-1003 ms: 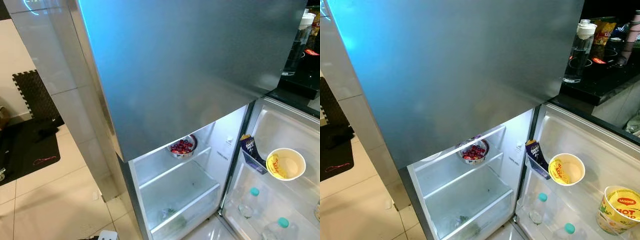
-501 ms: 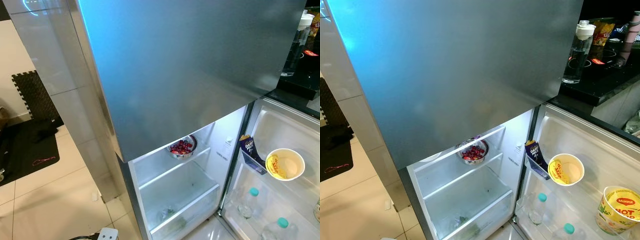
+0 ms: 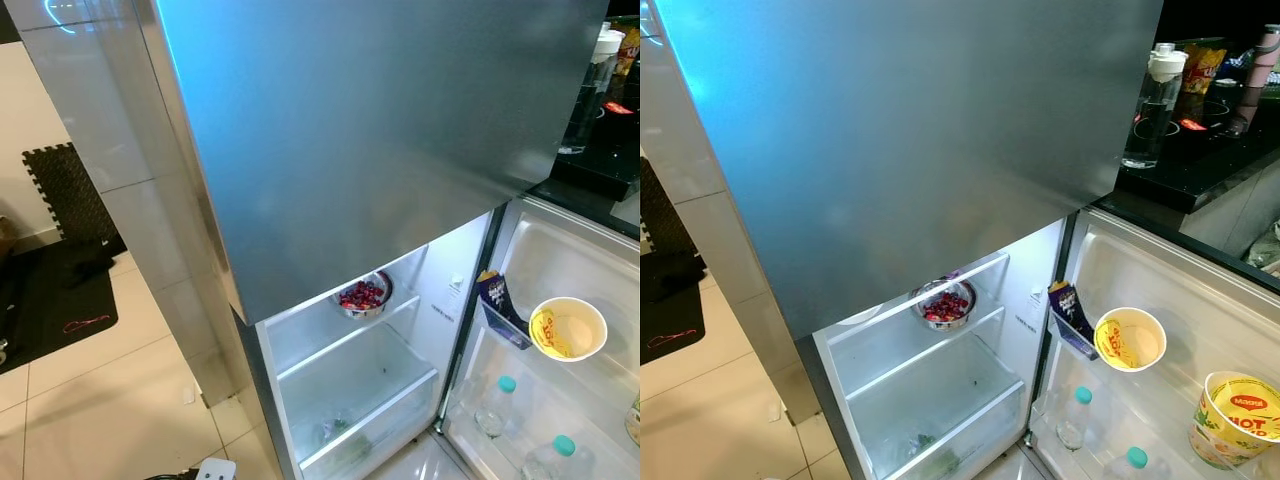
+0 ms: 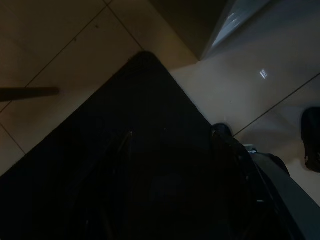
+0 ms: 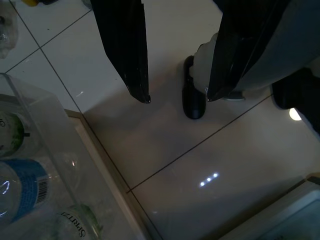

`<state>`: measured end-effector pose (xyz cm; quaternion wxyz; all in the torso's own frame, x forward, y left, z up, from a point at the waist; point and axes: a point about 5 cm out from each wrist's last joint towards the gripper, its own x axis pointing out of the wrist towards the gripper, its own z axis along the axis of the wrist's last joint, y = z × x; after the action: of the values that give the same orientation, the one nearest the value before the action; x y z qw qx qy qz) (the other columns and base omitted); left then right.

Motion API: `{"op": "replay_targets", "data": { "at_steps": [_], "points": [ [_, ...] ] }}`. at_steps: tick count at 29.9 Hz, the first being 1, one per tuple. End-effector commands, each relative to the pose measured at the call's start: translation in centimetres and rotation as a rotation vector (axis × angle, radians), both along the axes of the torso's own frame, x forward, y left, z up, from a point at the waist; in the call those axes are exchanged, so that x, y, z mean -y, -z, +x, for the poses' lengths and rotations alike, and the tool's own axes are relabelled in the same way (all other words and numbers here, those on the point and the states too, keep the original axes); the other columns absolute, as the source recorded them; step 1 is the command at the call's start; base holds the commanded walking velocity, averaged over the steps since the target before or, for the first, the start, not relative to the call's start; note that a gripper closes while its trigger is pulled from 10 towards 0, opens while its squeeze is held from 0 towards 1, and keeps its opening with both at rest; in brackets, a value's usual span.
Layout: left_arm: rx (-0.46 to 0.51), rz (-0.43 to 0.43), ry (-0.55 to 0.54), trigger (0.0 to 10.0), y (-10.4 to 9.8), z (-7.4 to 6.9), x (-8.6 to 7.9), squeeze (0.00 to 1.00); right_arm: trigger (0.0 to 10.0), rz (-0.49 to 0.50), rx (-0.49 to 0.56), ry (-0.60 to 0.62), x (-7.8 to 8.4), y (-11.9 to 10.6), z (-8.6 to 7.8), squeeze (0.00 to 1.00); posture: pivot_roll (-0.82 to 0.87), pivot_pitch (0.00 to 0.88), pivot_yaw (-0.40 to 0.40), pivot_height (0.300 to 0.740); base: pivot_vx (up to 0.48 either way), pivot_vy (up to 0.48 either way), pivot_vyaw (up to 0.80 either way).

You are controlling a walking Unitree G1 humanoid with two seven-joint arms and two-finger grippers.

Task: Restocking fridge

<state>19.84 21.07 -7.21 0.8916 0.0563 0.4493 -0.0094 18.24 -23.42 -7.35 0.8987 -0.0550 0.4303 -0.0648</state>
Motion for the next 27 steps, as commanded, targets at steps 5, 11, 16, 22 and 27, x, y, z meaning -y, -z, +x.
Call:
{"op": "replay_targets", "data": {
  "at_steps": [5,11,16,22,27],
  "points": [
    [-0.028,0.01,0.004,10.0,0.29,-0.8,-0.67,0.0,10.0,0.004,-0.004,0.011,-0.05,0.08,-0.09,0.0,-0.12,0.071,0.054,0.74,0.0,0.0,0.0],
    [-0.022,-0.003,-0.021,10.0,0.46,-1.03,-0.37,0.0,10.0,-0.003,-0.01,-0.01,-0.2,0.12,-0.09,0.0,-0.12,0.079,0.051,0.74,0.0,0.0,0.0],
    [-0.027,0.009,-0.045,10.0,0.54,-1.14,-0.41,0.0,10.0,-0.021,-0.029,-0.047,-0.04,0.1,-0.07,0.0,-0.12,0.079,0.039,0.74,0.0,0.0,0.0],
    [-0.043,0.009,-0.027,10.0,0.75,-1.51,-0.27,0.0,10.0,-0.017,-0.028,-0.034,0.13,0.11,-0.2,0.0,-0.11,0.071,0.033,0.74,0.0,0.0,0.0],
    [-0.045,-0.005,-0.006,10.0,0.85,-1.71,-0.11,0.0,10.0,-0.001,-0.008,0.008,0.24,0.05,-0.17,0.0,-0.13,0.081,0.049,0.74,0.0,0.0,0.0]
  ]
}}
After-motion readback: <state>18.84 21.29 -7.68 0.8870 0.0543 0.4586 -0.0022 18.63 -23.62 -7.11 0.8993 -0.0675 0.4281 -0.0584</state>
